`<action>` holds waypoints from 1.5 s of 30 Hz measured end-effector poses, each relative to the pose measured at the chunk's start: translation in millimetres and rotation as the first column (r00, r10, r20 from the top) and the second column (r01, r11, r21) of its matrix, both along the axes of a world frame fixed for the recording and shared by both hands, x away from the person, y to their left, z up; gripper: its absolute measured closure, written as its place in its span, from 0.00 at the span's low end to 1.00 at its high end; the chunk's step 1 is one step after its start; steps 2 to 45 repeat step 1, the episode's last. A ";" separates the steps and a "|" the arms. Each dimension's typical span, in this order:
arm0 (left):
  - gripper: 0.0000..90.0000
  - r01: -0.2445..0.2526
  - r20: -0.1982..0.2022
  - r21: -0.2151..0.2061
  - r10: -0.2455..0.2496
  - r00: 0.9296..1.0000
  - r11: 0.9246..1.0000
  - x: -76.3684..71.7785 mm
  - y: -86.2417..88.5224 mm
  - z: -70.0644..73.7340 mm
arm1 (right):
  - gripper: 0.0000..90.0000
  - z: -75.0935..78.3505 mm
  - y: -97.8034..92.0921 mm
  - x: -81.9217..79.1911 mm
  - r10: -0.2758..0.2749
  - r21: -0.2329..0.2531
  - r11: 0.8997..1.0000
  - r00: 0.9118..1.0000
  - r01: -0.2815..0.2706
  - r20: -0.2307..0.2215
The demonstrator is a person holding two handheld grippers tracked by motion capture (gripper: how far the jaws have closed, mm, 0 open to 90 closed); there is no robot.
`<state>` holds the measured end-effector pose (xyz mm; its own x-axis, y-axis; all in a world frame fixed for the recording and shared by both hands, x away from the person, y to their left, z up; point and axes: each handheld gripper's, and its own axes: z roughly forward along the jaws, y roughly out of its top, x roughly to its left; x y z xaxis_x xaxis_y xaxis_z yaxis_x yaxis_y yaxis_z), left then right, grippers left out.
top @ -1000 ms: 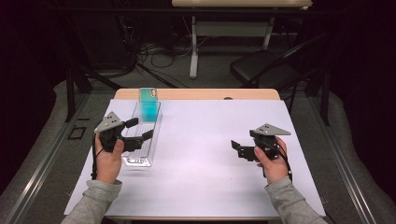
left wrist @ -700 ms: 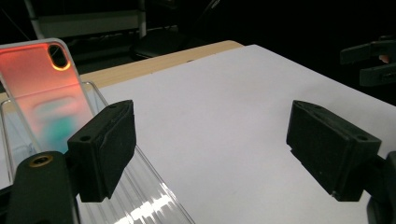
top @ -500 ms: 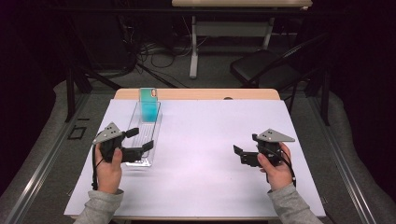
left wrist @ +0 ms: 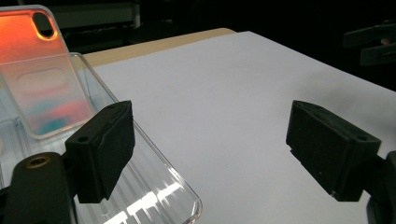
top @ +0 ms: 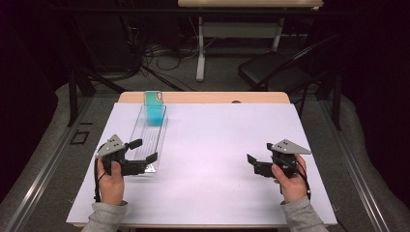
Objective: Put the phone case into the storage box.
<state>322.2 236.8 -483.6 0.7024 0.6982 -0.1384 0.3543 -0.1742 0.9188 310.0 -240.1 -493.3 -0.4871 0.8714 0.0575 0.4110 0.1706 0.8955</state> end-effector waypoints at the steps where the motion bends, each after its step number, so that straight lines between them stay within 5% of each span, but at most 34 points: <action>1: 0.17 0.001 0.001 -0.003 -0.001 1.000 1.000 -0.1 0.2 -0.5 | 0.16 -0.5 -0.4 -0.5 -0.002 0.000 1.000 1.000 0.002 0.003; 45: 0.17 0.001 0.001 -0.003 -0.001 1.000 1.000 -0.1 0.2 -0.5 | 0.16 -0.5 -0.4 -0.5 -0.002 0.000 1.000 1.000 0.002 0.003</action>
